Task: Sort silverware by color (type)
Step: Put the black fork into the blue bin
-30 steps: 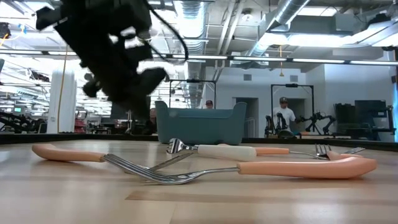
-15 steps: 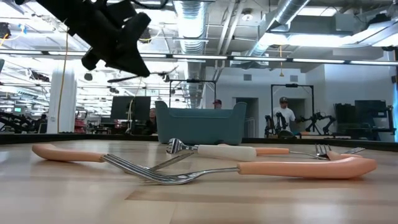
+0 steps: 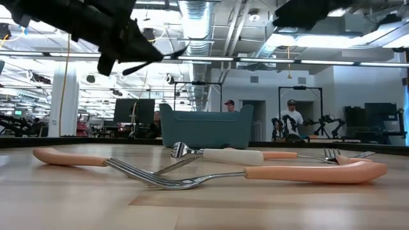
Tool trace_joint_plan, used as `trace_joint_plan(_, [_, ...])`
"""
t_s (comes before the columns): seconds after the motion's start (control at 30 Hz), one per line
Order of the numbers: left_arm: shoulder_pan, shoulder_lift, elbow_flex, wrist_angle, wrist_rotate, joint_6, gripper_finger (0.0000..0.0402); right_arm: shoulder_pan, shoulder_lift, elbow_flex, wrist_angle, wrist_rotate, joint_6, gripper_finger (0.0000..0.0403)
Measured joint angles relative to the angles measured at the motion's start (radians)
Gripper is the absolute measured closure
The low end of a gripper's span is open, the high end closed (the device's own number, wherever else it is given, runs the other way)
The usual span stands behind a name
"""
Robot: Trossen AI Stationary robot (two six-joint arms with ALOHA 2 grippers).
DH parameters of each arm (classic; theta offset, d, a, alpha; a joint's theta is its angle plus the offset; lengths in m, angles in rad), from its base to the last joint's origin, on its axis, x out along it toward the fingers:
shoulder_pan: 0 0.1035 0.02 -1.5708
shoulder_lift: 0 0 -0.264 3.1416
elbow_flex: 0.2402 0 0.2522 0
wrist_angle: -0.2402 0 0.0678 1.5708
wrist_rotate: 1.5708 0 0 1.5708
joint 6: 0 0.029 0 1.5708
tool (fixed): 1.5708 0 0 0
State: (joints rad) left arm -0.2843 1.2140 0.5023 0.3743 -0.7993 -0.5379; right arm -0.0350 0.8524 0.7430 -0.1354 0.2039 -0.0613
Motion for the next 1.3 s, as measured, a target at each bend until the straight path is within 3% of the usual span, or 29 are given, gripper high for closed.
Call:
trace_joint_plan(0.13, [0.019, 0.0, -0.003, 0.14, 0.083, 0.156, 0.0402, -0.015, 0.052, -0.132, 0.292, -0.023, -0.003, 0.0148])
trace_joint_plan(0.27, [0.07, 0.0, -0.003, 0.257, 0.212, 0.254, 0.0401, -0.028, 0.145, -0.205, 0.594, -0.143, 0.012, 0.0148])
trace_joint_plan(0.37, [0.122, 0.0, -0.003, 0.29, 0.293, 0.277, 0.0401, -0.031, 0.246, -0.209, 0.727, -0.188, 0.016, 0.0148])
trace_joint_plan(0.67, [0.202, 0.0, -0.003, 0.465, 0.518, 0.36, 0.0401, -0.041, 0.511, -0.207, 1.102, -0.186, 0.024, 0.0147])
trace_joint_plan(0.87, [0.226, 0.017, -0.003, 0.521, 0.64, 0.362, 0.0401, -0.054, 0.65, -0.123, 1.225, -0.262, 0.035, 0.0147])
trace_joint_plan(1.1, [0.243, 0.017, -0.017, 0.61, 0.762, 0.388, 0.0401, -0.051, 0.76, 0.021, 1.23, -0.379, 0.028, 0.0147])
trace_joint_plan(1.3, [0.248, 0.017, -0.07, 0.705, 0.775, 0.384, 0.0401, -0.053, 0.806, 0.105, 1.208, -0.417, 0.003, 0.0147])
